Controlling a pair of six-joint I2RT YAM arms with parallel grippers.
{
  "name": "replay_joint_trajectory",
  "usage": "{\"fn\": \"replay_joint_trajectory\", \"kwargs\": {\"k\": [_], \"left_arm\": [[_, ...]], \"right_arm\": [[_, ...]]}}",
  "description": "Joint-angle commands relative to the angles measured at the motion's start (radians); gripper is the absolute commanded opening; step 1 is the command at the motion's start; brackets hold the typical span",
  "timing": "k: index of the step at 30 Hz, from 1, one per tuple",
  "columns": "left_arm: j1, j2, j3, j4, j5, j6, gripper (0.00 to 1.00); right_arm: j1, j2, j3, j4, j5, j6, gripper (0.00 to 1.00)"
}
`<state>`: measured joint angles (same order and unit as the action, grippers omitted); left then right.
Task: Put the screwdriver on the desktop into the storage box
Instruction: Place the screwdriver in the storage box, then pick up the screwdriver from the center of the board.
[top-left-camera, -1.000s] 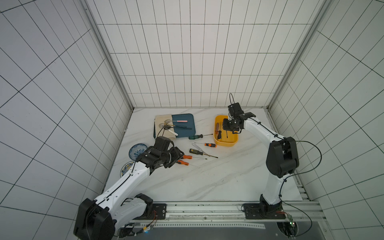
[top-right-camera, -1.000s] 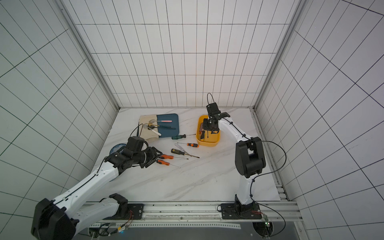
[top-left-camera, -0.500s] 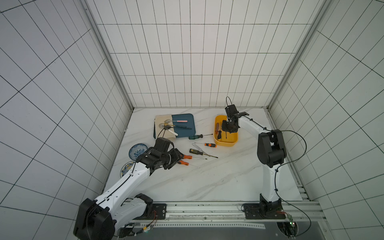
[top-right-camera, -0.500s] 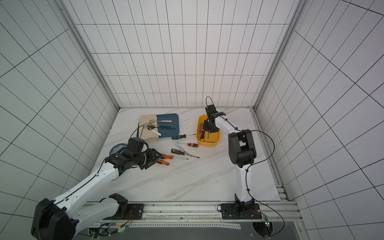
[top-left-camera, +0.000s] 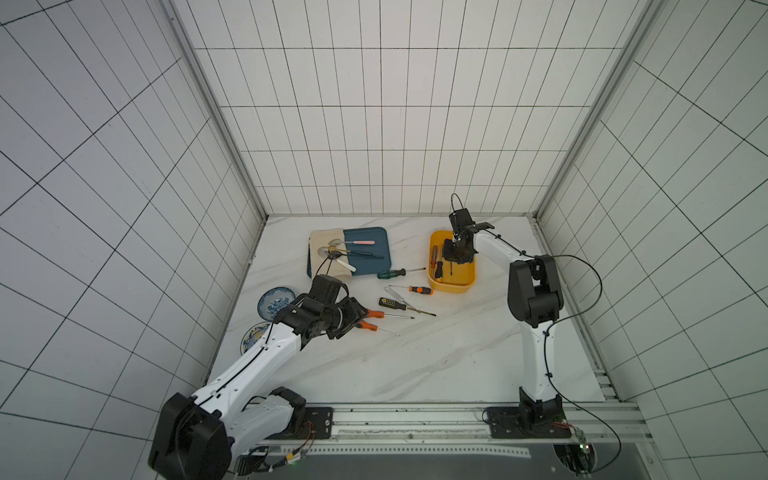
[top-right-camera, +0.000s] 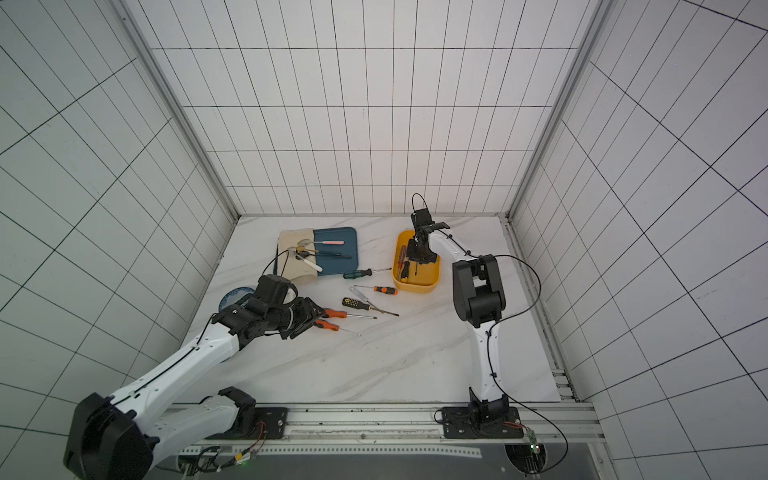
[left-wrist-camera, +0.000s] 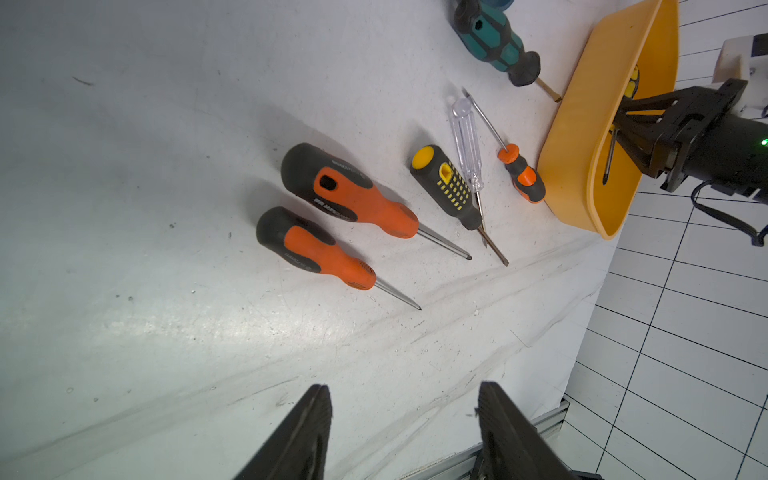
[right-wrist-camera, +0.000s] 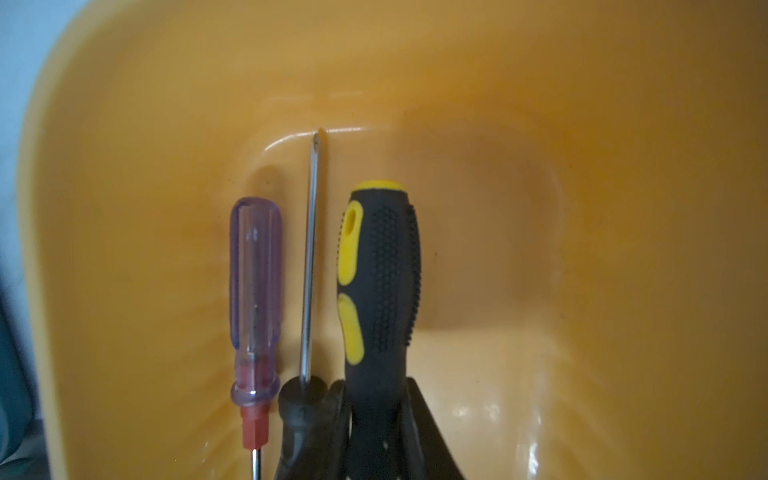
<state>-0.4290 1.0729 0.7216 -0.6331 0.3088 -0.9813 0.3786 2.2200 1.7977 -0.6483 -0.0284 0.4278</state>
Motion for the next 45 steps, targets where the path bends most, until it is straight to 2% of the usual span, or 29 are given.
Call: {"fn": "replay_joint_trajectory", "kwargs": {"k": [1,7,17,23,29,35,45], "left_arm": [[0.006,0.001,-0.002,-0.002,0.003,0.016,0.6],[0.007,0.014,-0.002,0.001,0.003,0.016,0.6],[0.007,0.007,-0.014,0.009,0.004,0.008,0.6],[0.007,0.004,-0.013,0.006,-0.004,0.016,0.6],[-0.002,0.022,0.001,-0.006,-0.029,0.021,0.62],[-0.038,0.073,0.028,-0.028,-0.072,0.02,0.63],[-0.082,0.179,0.07,-0.045,-0.165,-0.004,0.58]], "right_arm": [[-0.009,0.024,0.055,-0.027,-0.013,0.011,0.27],[-0.009,0.036,0.065,-0.034,-0.04,0.004,0.33],[-0.008,-0.009,0.016,-0.024,-0.044,0.005,0.33],[-0.005,-0.097,-0.033,-0.02,-0.046,0.001,0.33],[0.01,-0.239,-0.135,-0.007,-0.043,-0.001,0.34],[0.054,-0.434,-0.335,0.043,-0.036,0.007,0.34],[0.119,-0.759,-0.652,0.095,-0.053,0.054,0.34]]}}
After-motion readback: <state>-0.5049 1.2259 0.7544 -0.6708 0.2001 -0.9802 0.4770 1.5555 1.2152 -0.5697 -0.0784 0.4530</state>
